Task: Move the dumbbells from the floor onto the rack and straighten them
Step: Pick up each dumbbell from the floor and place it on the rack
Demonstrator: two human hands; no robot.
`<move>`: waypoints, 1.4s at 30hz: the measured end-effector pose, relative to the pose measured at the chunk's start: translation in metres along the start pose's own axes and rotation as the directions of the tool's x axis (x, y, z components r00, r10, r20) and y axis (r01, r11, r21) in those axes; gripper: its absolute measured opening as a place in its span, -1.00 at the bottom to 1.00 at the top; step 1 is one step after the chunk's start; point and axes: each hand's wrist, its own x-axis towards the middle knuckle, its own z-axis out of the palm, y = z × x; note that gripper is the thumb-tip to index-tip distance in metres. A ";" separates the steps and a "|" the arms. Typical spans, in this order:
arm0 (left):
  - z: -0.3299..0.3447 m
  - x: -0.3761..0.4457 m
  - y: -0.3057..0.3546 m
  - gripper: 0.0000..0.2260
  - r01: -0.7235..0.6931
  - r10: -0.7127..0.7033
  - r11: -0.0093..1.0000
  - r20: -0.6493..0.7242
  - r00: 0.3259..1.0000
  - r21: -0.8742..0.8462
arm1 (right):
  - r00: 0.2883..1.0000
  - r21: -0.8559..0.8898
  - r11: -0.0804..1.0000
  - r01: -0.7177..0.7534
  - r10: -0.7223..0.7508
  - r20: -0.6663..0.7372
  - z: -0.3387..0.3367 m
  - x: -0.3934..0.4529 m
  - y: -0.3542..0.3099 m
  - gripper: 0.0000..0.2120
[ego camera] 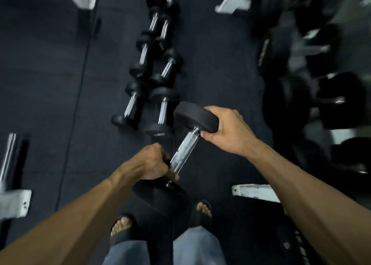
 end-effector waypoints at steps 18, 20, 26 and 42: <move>0.023 -0.187 0.446 -0.71 -0.494 0.506 0.811 0.048 0.861 0.312 | 0.853 -0.084 0.983 -0.161 0.095 -0.514 -0.418 -0.296 0.004 -0.55; 0.064 -0.186 0.480 -0.70 -0.524 0.522 0.790 0.100 0.847 0.318 | 0.848 -0.101 0.969 -0.225 0.144 -0.510 -0.441 -0.331 0.035 -0.57; 0.187 -0.182 0.567 -0.71 -0.604 0.553 0.753 0.245 0.796 0.261 | 0.808 -0.092 0.911 -0.401 0.305 -0.503 -0.481 -0.429 0.125 -0.58; 0.351 -0.144 0.669 -0.63 -0.610 0.379 0.672 0.513 0.770 0.419 | 0.664 0.233 0.789 -0.569 0.608 -0.436 -0.479 -0.533 0.316 -0.59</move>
